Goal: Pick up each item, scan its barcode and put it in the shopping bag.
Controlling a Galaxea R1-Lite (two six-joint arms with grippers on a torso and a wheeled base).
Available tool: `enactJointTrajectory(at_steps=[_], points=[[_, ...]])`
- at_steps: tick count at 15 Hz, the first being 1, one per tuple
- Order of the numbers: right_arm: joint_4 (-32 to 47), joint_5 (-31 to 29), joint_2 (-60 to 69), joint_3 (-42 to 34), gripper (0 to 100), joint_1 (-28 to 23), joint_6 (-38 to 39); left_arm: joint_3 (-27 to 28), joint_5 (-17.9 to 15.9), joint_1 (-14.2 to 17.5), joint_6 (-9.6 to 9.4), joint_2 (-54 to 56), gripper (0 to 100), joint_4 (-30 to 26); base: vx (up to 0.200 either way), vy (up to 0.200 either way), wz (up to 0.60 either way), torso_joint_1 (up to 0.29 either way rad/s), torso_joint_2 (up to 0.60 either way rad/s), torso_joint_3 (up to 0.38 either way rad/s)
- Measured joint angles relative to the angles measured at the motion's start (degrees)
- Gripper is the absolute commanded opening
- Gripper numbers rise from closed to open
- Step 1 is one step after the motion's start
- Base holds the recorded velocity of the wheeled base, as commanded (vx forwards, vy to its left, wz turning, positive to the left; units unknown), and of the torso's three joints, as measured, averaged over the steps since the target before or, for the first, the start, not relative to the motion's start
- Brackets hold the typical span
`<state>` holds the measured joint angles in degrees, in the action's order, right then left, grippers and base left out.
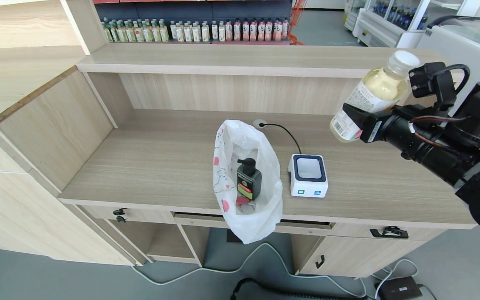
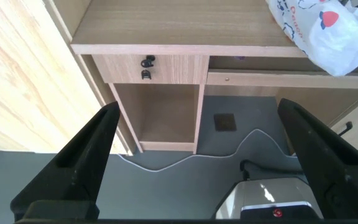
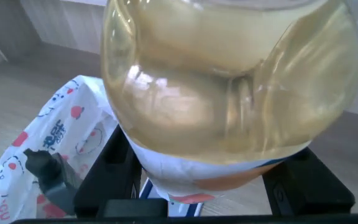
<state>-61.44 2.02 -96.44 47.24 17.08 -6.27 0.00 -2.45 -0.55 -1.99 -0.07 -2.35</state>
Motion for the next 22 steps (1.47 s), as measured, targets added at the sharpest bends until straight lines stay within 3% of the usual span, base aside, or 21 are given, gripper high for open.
enactJointTrajectory(at_steps=[9, 12, 17, 22], points=[[-0.5, 0.7, -7.7, 4.2, 0, -0.3, 0.7, 0.0, 0.0, 0.0, 0.00, 0.0, 100, 0.0, 0.000, 0.000, 0.00, 0.000, 0.00, 0.000], [-1.7, 8.6, -11.6, 5.4, 0, 0.1, 1.0, 0.0, 0.0, 0.1, 0.10, 0.0, 100, 0.0, 0.000, 0.000, 0.00, 0.000, 0.00, 0.000], [-3.9, 14.2, -14.3, 4.3, 0, -0.1, 1.3, 0.0, 0.0, 0.0, 0.24, 0.0, 100, 0.0, 0.000, 0.000, 0.00, 0.000, 0.00, 0.000], [-9.6, 21.4, -18.9, 5.4, 0, -3.5, 1.2, 0.0, 0.0, 0.0, 0.24, 0.0, 100, 0.0, 0.000, 0.000, 0.00, 0.000, 0.00, 0.000]])
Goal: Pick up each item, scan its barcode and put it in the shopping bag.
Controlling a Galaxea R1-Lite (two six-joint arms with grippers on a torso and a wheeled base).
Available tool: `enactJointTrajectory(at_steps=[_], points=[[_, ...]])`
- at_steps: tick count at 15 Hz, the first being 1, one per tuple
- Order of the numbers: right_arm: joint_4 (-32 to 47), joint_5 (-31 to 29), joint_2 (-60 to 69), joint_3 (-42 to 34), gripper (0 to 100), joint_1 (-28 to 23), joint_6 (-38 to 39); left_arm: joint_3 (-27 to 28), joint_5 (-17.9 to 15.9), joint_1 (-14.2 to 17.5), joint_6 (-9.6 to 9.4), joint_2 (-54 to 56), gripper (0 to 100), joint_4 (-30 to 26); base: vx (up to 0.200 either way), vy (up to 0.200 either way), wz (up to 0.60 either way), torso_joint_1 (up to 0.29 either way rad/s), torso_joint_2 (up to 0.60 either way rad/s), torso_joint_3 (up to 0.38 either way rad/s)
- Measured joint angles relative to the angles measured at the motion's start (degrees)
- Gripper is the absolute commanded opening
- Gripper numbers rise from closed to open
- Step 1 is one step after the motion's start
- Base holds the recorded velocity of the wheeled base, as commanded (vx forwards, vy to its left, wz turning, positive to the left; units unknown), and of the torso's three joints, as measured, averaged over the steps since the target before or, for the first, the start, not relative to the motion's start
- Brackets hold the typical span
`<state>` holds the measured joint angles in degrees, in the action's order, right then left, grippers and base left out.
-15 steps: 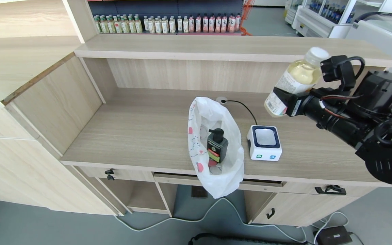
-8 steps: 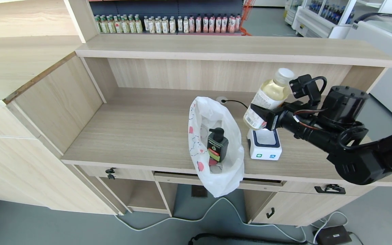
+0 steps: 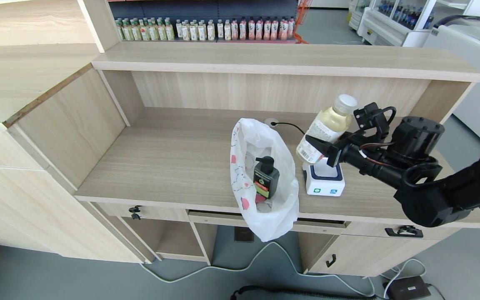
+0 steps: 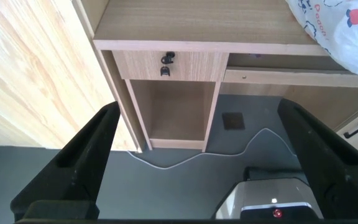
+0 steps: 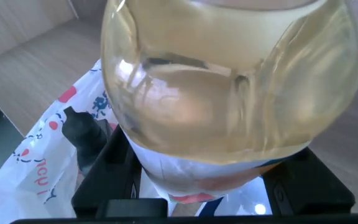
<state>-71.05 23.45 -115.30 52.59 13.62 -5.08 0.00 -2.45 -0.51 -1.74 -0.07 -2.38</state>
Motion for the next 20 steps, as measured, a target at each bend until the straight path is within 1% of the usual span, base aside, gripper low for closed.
enactJointTrajectory(at_steps=[3, 6, 11, 20], points=[[-4.8, 4.0, -4.3, 2.6, 0, -1.7, 0.0, 0.0, 0.0, 0.0, -0.02, 0.0, 100, 0.0, 0.000, 0.000, 0.00, 0.000, 0.00, 0.000], [-5.2, 7.6, -7.7, 5.2, 0, -1.2, 0.1, 0.0, 0.0, 0.0, 0.00, 0.0, 100, 0.0, 0.000, 0.000, 0.00, 0.000, 0.00, 0.000], [-5.8, 8.7, -12.2, 8.3, 0, 1.3, -0.3, 0.0, 0.0, 0.0, -0.02, 0.0, 100, 0.0, 0.000, 0.000, 0.00, 0.000, 0.00, 0.000], [-6.4, 8.6, -18.0, 11.8, 0, 2.9, -2.7, 0.0, 0.0, 0.0, -0.02, 0.0, 100, 0.0, 0.000, 0.000, 0.00, 0.000, 0.00, 0.000]])
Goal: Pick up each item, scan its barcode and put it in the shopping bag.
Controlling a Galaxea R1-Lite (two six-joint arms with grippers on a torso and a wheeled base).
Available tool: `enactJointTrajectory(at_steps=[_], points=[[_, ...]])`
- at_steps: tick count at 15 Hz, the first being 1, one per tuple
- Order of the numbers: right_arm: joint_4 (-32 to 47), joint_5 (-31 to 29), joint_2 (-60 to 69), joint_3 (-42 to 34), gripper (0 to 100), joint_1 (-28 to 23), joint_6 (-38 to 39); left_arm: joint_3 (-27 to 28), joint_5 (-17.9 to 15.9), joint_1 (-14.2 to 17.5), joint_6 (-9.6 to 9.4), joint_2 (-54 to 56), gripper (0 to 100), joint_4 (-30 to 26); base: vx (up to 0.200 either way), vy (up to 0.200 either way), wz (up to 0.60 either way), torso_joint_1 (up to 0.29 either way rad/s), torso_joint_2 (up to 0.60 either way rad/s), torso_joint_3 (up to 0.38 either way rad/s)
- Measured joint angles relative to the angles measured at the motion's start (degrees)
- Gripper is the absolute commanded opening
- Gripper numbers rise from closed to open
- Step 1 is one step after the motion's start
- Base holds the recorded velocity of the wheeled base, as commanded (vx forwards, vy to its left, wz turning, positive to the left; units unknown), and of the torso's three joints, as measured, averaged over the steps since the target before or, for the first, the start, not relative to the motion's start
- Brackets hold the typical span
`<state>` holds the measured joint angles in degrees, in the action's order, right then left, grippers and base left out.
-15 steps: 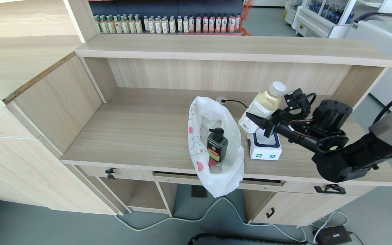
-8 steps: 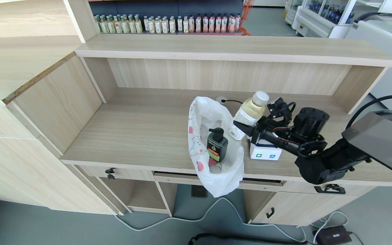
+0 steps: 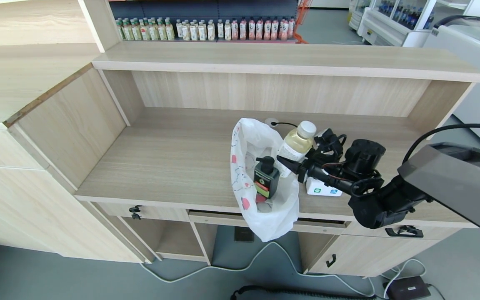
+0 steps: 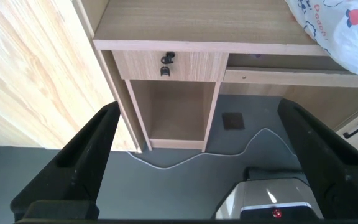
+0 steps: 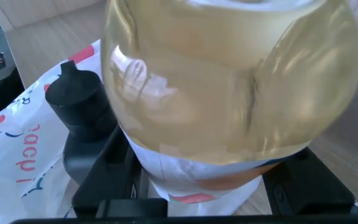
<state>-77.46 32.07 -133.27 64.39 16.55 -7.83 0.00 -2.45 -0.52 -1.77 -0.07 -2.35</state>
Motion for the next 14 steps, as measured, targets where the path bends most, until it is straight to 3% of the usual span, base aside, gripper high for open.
enactJointTrajectory(at_steps=[14], points=[[-2.3, -0.4, -4.4, 1.1, 0, 0.7, -2.2, 0.0, 0.0, 0.0, 0.00, 0.0, 100, 0.0, 0.000, 0.000, 0.00, 0.000, 0.00, 0.000]])
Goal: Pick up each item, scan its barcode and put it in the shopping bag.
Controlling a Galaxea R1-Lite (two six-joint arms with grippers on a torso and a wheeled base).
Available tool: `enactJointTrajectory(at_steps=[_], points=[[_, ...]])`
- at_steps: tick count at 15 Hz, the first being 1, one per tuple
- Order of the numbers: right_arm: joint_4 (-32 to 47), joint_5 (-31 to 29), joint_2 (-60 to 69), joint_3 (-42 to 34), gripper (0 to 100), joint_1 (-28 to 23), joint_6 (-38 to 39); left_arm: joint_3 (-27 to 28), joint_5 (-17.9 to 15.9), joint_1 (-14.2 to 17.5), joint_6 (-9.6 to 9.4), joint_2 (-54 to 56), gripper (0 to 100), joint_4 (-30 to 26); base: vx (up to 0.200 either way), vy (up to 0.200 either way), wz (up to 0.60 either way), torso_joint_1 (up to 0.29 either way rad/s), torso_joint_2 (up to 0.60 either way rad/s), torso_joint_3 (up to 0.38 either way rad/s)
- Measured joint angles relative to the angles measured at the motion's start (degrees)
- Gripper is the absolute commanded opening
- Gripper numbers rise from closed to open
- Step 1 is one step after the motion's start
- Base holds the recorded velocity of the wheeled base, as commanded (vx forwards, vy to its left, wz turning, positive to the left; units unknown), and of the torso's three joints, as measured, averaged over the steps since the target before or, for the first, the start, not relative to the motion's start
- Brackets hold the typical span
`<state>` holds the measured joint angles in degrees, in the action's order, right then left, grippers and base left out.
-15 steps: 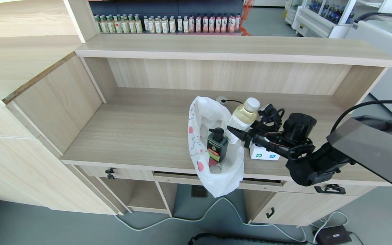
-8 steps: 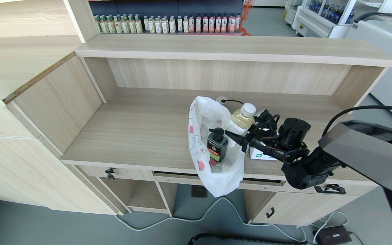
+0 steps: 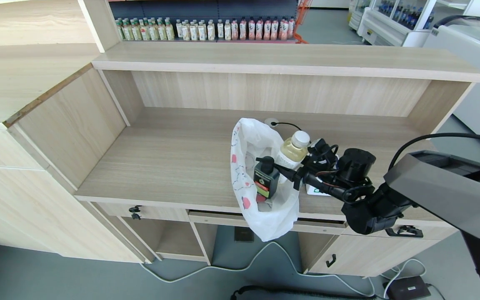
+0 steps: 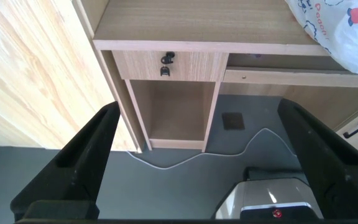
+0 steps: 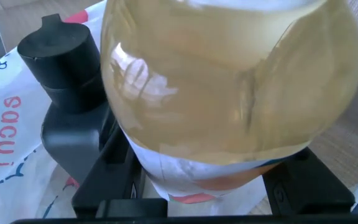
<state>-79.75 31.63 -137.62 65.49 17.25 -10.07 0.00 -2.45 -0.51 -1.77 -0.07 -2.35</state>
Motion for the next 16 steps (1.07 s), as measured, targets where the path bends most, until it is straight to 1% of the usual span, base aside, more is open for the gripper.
enactJointTrajectory(at_steps=[6, 16], points=[[0.1, 0.3, -0.9, 0.3, 0, -0.1, -2.0, 0.0, 0.0, 0.0, 0.00, 0.0, 100, 0.0, 0.000, 0.000, 0.00, 0.000, 0.00, 0.000], [0.2, 0.4, -1.9, 2.2, 0, -0.2, -1.8, 0.0, 0.0, 0.0, 0.00, 0.0, 100, 0.0, 0.000, 0.000, 0.00, 0.000, 0.00, 0.000]])
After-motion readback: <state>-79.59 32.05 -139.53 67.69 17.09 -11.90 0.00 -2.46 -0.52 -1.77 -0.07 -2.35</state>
